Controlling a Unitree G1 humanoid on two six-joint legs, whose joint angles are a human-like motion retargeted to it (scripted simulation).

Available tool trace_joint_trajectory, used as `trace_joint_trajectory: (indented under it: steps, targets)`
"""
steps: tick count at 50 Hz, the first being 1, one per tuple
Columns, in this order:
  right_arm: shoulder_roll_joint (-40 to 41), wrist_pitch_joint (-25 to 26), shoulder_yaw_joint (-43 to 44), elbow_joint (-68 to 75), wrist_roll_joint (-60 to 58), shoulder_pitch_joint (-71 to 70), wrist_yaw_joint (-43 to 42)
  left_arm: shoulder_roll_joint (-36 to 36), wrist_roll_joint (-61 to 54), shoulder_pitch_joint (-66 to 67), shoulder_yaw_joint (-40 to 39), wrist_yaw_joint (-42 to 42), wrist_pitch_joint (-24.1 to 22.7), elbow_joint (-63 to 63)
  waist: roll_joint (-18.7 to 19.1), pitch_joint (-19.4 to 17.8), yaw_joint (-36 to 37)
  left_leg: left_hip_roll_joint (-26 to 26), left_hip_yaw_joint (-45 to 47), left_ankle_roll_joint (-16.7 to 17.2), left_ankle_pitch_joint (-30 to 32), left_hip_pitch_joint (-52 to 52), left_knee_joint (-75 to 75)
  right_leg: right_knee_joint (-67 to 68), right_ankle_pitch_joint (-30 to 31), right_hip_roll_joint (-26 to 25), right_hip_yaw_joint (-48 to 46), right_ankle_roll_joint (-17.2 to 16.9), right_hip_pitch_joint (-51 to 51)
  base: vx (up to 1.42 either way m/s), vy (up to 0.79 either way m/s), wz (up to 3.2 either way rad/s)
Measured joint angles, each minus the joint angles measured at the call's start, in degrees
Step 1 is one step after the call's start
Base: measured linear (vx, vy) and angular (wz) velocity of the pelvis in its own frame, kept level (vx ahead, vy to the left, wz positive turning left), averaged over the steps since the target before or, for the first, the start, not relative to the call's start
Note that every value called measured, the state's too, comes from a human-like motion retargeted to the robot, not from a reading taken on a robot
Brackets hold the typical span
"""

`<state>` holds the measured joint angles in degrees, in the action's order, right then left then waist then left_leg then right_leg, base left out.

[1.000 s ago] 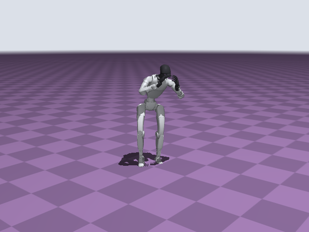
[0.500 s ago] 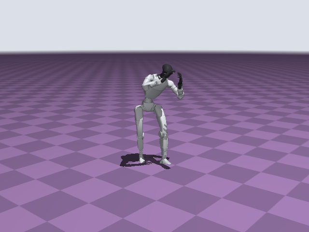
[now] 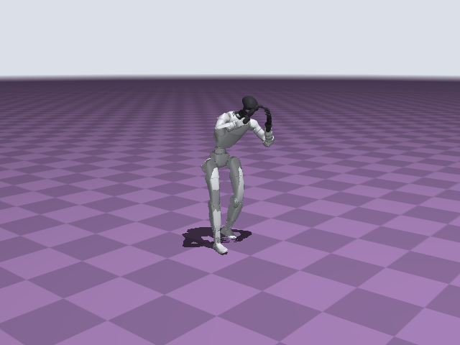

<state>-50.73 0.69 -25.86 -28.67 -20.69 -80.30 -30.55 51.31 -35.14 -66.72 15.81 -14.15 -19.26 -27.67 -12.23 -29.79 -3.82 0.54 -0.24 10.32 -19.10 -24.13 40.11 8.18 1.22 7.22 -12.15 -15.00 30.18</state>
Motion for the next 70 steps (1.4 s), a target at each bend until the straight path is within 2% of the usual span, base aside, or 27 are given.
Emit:
trace_joint_trajectory:
  steps: [2, 4, 5, 6, 9, 12, 15, 18, 20, 22, 25, 29, 30, 33, 38, 40, 45, 50, 53, 55, 56, 58, 60, 63, 65, 68, 70]
  targets:
    - [0.7, -0.6, -0.1, 0.0, 1.9, -0.1, -0.5, 1.2, -0.2, 1.6, -1.3, -0.4, 1.2, 0.3, -0.6, 0.0, 0.6, -1.5, 1.7, -0.7, 2.2, -2.3, 12.7, 0.5, 4.1, -0.9, 0.7, 0.0, -3.4, 0.8, -0.26, -0.14]
    - [-0.5, -0.7, -0.9, 0.3, 2.8, -2.4, -0.9, 1.9, -2.3, 1.2, -1.7, -1.3, 1.5, -0.2, -1.8, 0.0, 1.6, -1.9, 3.7, -2.1, 10.4, -7.8, 24.0, 2.8, 6.7, 0.4, 0.1, 0.3, -4.2, 0.73, -0.13, -0.23]
    - [-1.2, -1.0, -0.3, 0.2, 3.1, -2.6, -1.7, 2.2, -3.3, 1.6, -2.8, -2.2, 2.1, -0.5, -2.0, 0.0, 2.3, -2.3, 4.7, -3.3, 14.4, -10.3, 29.0, 5.1, 5.9, 1.0, 0.1, 0.7, -4.6, 0.74, -0.1, -0.46]
    - [-0.5, -1.3, -0.4, 0.0, 3.5, -2.7, -2.2, 3.5, -3.7, 2.3, -3.0, -2.9, 1.9, -0.9, -2.3, 0.0, 3.1, -4.0, 4.9, -1.2, 15.6, -12.8, 33.0, 8.6, 3.3, 0.0, 0.5, 0.4, -4.7, 0.73, -0.14, -0.66]
    - [0.3, -1.6, 1.6, -0.9, 1.5, -1.3, -3.5, 4.5, -4.2, 4.2, -5.3, -4.2, 2.7, -2.0, -2.8, 0.0, 7.1, -7.8, 3.2, 0.1, 13.8, -19.2, 37.4, 16.5, -1.8, -4.0, 1.0, 0.0, -4.9, 0.67, -0.27, -0.86]
    - [0.7, -1.2, 0.9, -1.1, 0.7, -2.1, -3.9, 4.3, -4.9, 4.0, -4.7, -3.3, 2.5, -2.1, -4.2, 0.0, 10.9, -11.9, 2.4, 0.7, 11.3, -22.8, 29.2, 16.5, -3.5, -8.3, 0.5, 0.0, -7.4, 0.66, -0.25, -0.57]
    - [-0.5, -1.8, 2.6, -2.6, 0.5, 1.1, -5.2, 2.1, -5.3, 6.0, -6.7, -2.1, 3.7, -2.0, -3.9, 0.0, 16.0, -14.3, 4.5, 1.4, 9.3, -19.1, 11.3, 14.2, -5.6, -11.2, 0.5, 0.0, -14.2, 0.76, -0.07, -0.22]
    - [-0.8, -1.3, 2.4, -3.2, -0.6, 1.4, -5.2, 1.6, -5.9, 5.9, -6.6, -0.6, 3.1, -2.0, -3.1, 0.0, 18.2, -19.2, 16.0, 2.9, 9.8, -14.1, -7.5, 10.7, -6.4, -14.5, -1.6, 0.0, -20.0, 0.73, -0.02, 0.27]
    - [-0.4, -0.9, 1.0, -2.7, -0.6, 0.0, -4.1, 2.2, -5.8, 4.5, -4.9, 0.4, 1.8, -1.6, -2.9, 0.0, 17.7, -19.3, 23.4, 4.7, 9.8, -10.9, -16.1, 9.2, -6.8, -15.8, -3.7, 0.0, -22.8, 0.74, 0.14, 0.9]
    - [-1.1, -1.5, 2.9, -3.5, -0.8, 2.1, -4.6, 0.6, -5.4, 4.8, -6.0, -0.1, 2.6, -1.5, -1.4, 0.0, 16.6, -15.4, 23.3, 2.9, 10.0, -7.6, -19.4, 12.0, -7.9, -14.4, -6.3, 0.3, -25.3, 0.76, 0.28, 1.36]
    - [-1.9, -2.0, 4.4, -4.4, -0.4, 4.1, -4.2, -1.4, -5.0, 4.6, -6.0, -0.6, 3.4, -1.6, 1.2, 0.0, 15.7, -14.0, 18.1, -0.8, 11.3, -6.8, -18.4, 23.0, -4.7, -13.2, -9.8, 2.1, -22.8, 0.67, 0.19, 1.04]
    - [-2.2, -0.5, 0.4, -2.5, -0.5, 0.5, -1.5, -2.5, -4.8, 1.3, -1.6, 0.4, 1.1, -0.7, 2.7, 0.0, 15.1, -13.8, 13.7, -2.0, 8.8, -11.4, -11.1, 49.6, 8.4, -6.5, -10.1, 0.7, -5.5, 0.58, 0.16, 0.65]
    - [-2.5, -0.2, -0.2, -2.1, -0.9, -0.3, -1.3, -2.9, -5.0, 0.7, -1.0, 0.4, 0.7, -0.6, 3.2, 0.0, 14.7, -13.0, 12.8, -2.6, 7.6, -12.1, -9.7, 55.1, 8.8, -3.7, -10.3, 1.5, -1.5, 0.59, 0.21, 1.01]
    - [-3.4, 0.6, -1.5, -1.4, -2.2, -1.3, -1.3, -3.5, -5.3, 0.5, 0.0, 0.4, 0.1, -0.3, 5.8, 0.0, 10.8, -8.8, 8.8, -3.0, 5.5, -12.1, -8.4, 60.7, 2.0, 3.3, -9.9, 6.5, 6.0, 0.59, 0.21, 1.67]
    - [-6.2, 1.1, -1.4, -1.5, -3.4, -1.4, -0.9, -5.4, -2.2, 0.4, 1.2, 1.1, 0.4, -0.2, 10.0, 0.0, 2.8, -1.5, 1.8, -1.2, 3.2, -8.3, -9.8, 42.9, 0.6, -0.8, 0.3, 2.3, 11.0, 0.63, 0.12, 2.06]
    - [-8.0, 1.3, -1.6, -1.7, -4.1, -1.4, -1.5, -6.6, -0.2, -0.4, 2.1, 0.3, 0.2, 0.5, 10.6, 0.0, -0.7, 2.1, -0.6, -0.5, 2.9, -6.1, -10.3, 30.7, 0.9, 0.0, 0.1, 0.5, 9.6, 0.66, 0.04, 2.13]
    - [-11.3, 2.2, -1.1, -1.8, -6.0, -1.0, -3.0, -8.7, 4.6, -2.5, 3.7, -2.2, 0.0, 2.5, 8.7, 0.0, -6.1, 8.1, -4.7, 2.1, -0.2, -0.8, -8.5, 0.2, 2.1, -1.5, -7.5, 0.0, 5.6, 0.69, -0.2, 1.59]
    - [-11.8, 3.2, 0.0, -1.9, -7.0, 0.0, -1.7, -10.2, 7.1, -2.9, 4.7, -2.9, 1.2, 4.0, 8.5, 0.0, -10.7, 12.2, -8.0, 4.6, -0.3, 1.6, 1.8, -2.9, 6.8, -7.3, 4.3, 0.0, 2.1, 0.79, -0.13, 1.35]
    - [-12.4, 3.4, 3.6, -4.6, -7.3, 1.8, -3.0, -10.9, 4.4, -1.3, 0.9, -4.0, 3.6, 2.8, 9.0, 0.0, -13.2, 17.8, -3.7, 4.7, 10.6, -3.3, 14.4, 7.1, 4.3, 0.6, 6.3, 0.1, 2.0, 0.78, 0.53, 1.2]
    - [-11.5, 4.5, 2.5, -4.3, -7.7, 0.5, -2.1, -11.1, 2.9, -2.7, 2.6, -3.9, 3.5, 2.3, 8.2, 0.0, -14.6, 16.6, 2.2, 4.7, 14.3, -10.0, 23.9, 17.5, -1.0, 4.7, 6.0, 0.4, 5.0, 0.69, 0.24, 1.09]
    - [-11.1, 4.2, 2.5, -4.3, -6.9, 0.0, -2.5, -9.8, 2.5, -2.7, 2.4, -4.1, 3.2, 2.2, 7.5, 0.0, -14.6, 14.3, 3.7, 4.7, 12.8, -12.5, 27.0, 21.0, -3.0, 5.2, 5.5, 0.4, 5.2, 0.68, -0.19, 0.65]
    - [-10.0, 3.6, 4.7, -5.3, -7.0, 1.3, -3.8, -7.1, 1.0, -0.8, 0.2, -5.3, 3.1, 0.9, 6.9, 0.0, -13.1, 7.4, 5.7, 3.8, 9.1, -16.5, 30.9, 24.9, -5.9, 4.1, 3.6, 1.8, 3.9, 0.71, -0.39, 0.06]
    - [-9.1, 3.8, 6.4, -6.2, -7.6, 3.1, -4.0, -7.8, -0.7, 0.5, -1.3, -5.0, 3.8, -0.2, 6.1, 0.0, -10.6, 0.0, 9.3, 0.6, 6.8, -19.1, 28.8, 25.5, -7.1, 3.4, 2.4, 2.0, 1.7, 0.69, -0.19, -0.22]
    - [-9.0, 4.4, 4.6, -5.7, -7.8, 1.6, -2.7, -6.5, -1.6, -2.1, 1.5, -3.6, 2.6, 0.0, 4.8, 0.0, -6.9, -6.7, 12.5, -1.4, 7.2, -22.6, 13.3, 24.7, -7.4, 2.7, 1.9, 2.3, 1.0, 0.64, 0.0, -0.12]
    - [-8.7, 3.7, 6.6, -6.5, -8.1, 4.2, -4.5, -7.0, -2.6, -0.4, -1.1, -3.7, 3.6, 0.5, 5.7, 0.0, -4.6, -10.0, 13.9, -2.7, 7.6, -19.8, -1.1, 24.4, -8.2, 1.8, 1.0, 3.4, -3.1, 0.7, 0.1, -0.06]
    - [-7.8, 3.6, 7.9, -7.5, -8.2, 7.8, -4.5, -8.2, -4.7, 1.3, -1.4, -2.0, 4.4, -0.3, 6.5, 0.0, -1.5, -11.9, 16.7, -1.1, 12.7, -13.1, -24.1, 24.7, -9.3, 1.3, 0.6, 3.7, -7.6, 0.76, 0.24, -0.12]
    - [-8.0, 2.7, 9.0, -8.1, -6.9, 9.6, -4.5, -7.5, -3.6, 1.3, -1.4, -3.7, 4.1, 0.3, 7.9, 0.0, -0.4, -11.7, 15.8, -0.6, 16.9, -10.0, -29.3, 28.7, -9.4, 1.9, 0.0, 6.0, -8.7, 0.76, 0.35, 0.12]
